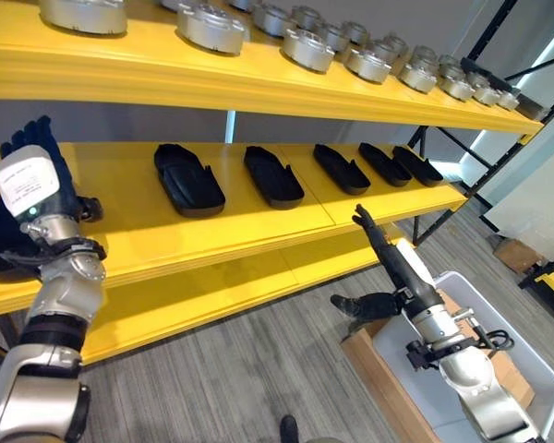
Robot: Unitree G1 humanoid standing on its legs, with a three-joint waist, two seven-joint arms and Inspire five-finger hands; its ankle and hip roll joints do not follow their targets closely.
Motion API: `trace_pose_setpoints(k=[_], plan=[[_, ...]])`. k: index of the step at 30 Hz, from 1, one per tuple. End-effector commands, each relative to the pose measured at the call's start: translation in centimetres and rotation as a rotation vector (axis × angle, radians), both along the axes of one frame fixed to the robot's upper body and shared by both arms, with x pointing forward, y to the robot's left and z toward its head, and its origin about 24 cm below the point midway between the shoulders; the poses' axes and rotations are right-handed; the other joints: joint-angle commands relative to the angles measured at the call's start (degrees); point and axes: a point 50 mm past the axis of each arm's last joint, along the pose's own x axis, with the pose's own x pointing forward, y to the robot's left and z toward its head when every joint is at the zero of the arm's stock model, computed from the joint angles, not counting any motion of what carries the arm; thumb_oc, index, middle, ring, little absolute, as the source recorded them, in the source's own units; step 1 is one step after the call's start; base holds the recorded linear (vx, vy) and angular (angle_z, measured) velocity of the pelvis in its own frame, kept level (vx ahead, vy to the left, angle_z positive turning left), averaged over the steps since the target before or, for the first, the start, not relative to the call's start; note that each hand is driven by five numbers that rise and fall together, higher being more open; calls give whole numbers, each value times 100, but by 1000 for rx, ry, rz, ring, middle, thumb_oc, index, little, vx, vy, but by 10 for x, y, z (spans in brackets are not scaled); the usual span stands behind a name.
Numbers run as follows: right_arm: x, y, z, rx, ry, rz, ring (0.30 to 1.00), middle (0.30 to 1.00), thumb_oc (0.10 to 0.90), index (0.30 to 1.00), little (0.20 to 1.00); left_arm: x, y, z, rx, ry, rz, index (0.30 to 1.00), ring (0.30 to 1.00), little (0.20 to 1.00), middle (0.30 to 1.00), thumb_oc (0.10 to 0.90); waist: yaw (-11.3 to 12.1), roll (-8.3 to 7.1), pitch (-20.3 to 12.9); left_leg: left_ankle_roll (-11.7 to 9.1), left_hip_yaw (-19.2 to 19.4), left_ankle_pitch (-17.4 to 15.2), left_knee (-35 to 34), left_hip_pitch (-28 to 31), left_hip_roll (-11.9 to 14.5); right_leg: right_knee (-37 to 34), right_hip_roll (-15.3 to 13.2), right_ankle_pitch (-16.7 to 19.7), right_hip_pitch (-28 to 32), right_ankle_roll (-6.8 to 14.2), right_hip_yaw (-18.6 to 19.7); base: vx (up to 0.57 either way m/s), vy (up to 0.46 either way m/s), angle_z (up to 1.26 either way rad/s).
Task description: Move parts from the plastic box to the shelf.
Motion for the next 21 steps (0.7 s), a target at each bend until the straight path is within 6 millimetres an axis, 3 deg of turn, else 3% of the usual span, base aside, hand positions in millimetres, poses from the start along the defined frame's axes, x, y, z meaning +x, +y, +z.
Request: trace_pose_setpoints(k=[1, 6, 10, 21], plan=[[7, -17, 62, 28, -310, -49, 1000, 1000, 900, 1000, 1000, 13, -24, 83, 100, -276, -139, 1000, 1000, 1000, 1000, 900, 5, 237, -235, 651, 87, -996, -42, 623, -578, -3, -80, -468, 238, 249, -229, 0, 0, 0], [9, -19, 61, 29, -301, -59, 1000, 1000, 900, 1000, 1000, 11, -36, 84, 100, -293, -216, 1000, 1000, 1000, 1000, 900, 52, 369, -290, 666, 25, -963, -42, 544, -602, -3, -112, -470, 220, 241, -275, 0, 0, 0], [11, -21, 59, 35, -288, -77, 1000, 1000, 900, 1000, 1000, 5, -43, 72, 67, -290, -275, 1000, 1000, 1000, 1000, 900, 141, 478, -296, 680, -53, -922, -42, 467, -617, -3, -144, -460, 204, 228, -333, -9, 5, 0], [15, -30, 58, 58, -270, -128, 1000, 1000, 900, 1000, 1000, -31, -52, 26, 16, -175, -417, 1000, 1000, 1000, 1000, 900, 371, 722, -323, 655, -353, -703, -42, 122, -670, -3, -253, -388, 162, 181, -643, -46, 15, 11]])
